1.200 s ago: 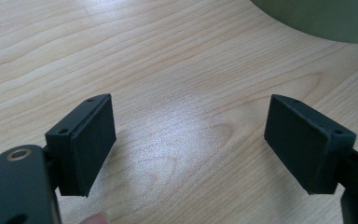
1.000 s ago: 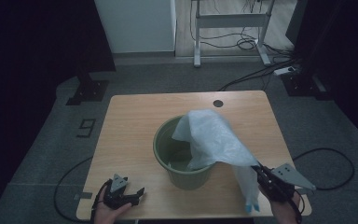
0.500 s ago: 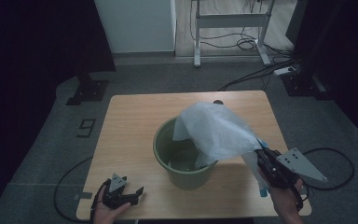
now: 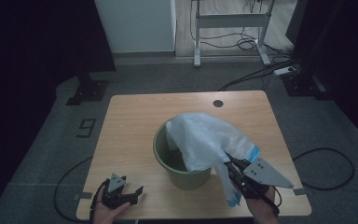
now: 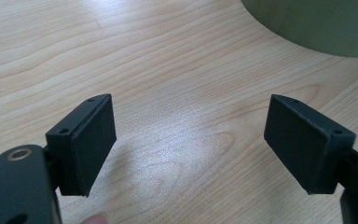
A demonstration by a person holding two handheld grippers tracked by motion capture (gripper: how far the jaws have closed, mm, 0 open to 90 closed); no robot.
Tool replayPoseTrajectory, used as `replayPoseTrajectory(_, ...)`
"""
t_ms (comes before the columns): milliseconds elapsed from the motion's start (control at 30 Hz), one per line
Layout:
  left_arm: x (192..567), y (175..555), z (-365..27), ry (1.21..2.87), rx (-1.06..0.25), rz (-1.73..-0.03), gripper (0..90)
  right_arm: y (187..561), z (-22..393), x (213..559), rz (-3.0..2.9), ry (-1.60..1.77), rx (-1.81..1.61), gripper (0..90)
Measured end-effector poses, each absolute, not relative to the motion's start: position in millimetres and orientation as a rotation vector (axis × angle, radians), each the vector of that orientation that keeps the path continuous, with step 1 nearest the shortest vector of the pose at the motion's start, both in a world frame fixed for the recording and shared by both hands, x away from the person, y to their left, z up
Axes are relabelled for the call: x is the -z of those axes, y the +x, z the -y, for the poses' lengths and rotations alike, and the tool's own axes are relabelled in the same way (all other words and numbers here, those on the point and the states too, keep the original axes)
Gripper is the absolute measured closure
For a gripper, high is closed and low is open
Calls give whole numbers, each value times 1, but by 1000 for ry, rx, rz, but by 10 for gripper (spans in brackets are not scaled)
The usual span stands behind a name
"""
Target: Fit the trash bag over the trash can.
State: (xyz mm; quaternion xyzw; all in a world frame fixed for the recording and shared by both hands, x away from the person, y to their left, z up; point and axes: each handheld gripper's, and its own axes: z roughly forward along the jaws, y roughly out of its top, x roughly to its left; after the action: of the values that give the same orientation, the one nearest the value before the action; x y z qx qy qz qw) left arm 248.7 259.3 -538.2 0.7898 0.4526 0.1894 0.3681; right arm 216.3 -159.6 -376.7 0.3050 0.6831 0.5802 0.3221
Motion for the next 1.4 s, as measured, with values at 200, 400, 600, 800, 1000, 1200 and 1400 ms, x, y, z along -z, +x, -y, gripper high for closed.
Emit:
replayPoseTrajectory(200, 533, 247, -258, 1998, -496, -1161, 168, 223, 152, 390, -1826, 835, -1563, 885)
replayPoseTrajectory(400, 507, 239, -255, 1888, -558, -1145, 186, 227, 146, 389, -1833, 839, -1606, 880)
replayPoseTrajectory(600, 481, 227, -246, 1833, -607, -1088, 193, 231, 141, 388, -1852, 830, -1627, 874)
replayPoseTrajectory(800, 448, 210, -235, 1788, -642, -1012, 202, 234, 141, 382, -1866, 823, -1641, 880)
replayPoseTrajectory(1000, 423, 201, -220, 1758, -634, -947, 208, 238, 137, 370, -1894, 813, -1632, 883)
replayPoseTrajectory(1200, 406, 202, -203, 1770, -625, -895, 209, 243, 127, 360, -1922, 803, -1623, 883)
replayPoseTrajectory(1400, 400, 207, -190, 1782, -604, -863, 209, 251, 113, 354, -1952, 807, -1601, 882)
